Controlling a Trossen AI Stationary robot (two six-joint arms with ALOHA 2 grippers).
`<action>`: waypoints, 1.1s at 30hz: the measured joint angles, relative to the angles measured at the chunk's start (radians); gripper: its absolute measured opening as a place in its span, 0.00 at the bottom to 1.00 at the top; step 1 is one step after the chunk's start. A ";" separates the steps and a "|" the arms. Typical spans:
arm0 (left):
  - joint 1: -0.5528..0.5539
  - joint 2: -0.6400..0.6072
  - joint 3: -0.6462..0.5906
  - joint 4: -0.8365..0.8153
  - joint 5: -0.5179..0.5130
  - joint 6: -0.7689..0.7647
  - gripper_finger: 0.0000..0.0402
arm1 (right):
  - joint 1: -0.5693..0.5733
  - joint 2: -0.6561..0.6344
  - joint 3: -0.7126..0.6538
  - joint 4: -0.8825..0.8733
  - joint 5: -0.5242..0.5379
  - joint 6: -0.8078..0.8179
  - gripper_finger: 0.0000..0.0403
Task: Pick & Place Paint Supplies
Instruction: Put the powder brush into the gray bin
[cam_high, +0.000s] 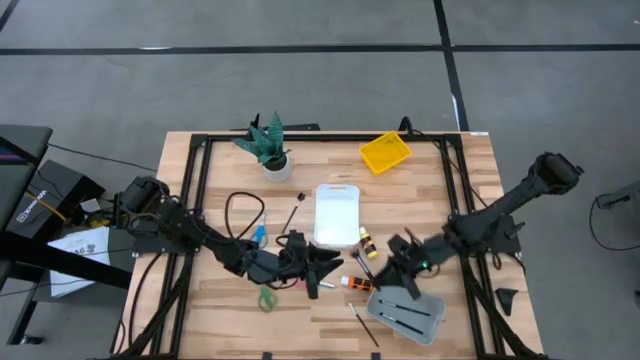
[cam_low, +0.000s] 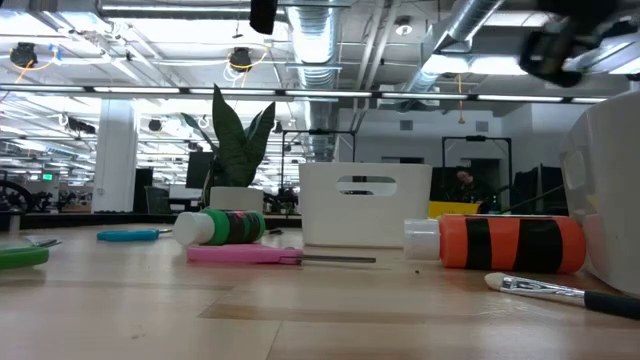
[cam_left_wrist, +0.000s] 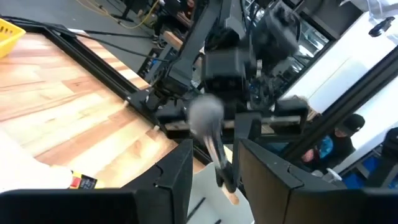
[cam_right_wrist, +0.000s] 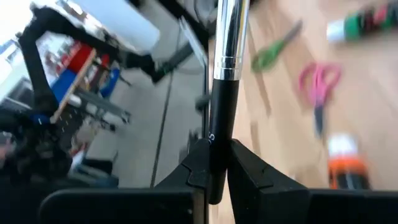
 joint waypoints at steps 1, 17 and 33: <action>-0.001 0.000 0.000 -0.001 0.000 -0.001 0.30 | 0.033 0.000 0.000 -0.019 0.016 0.020 0.06; -0.001 0.000 0.000 0.001 -0.011 -0.002 0.29 | 0.472 0.000 -0.001 -0.258 0.344 0.380 0.06; -0.016 -0.001 0.001 0.001 -0.008 -0.026 0.29 | 0.513 0.001 -0.001 -0.446 0.275 0.456 0.06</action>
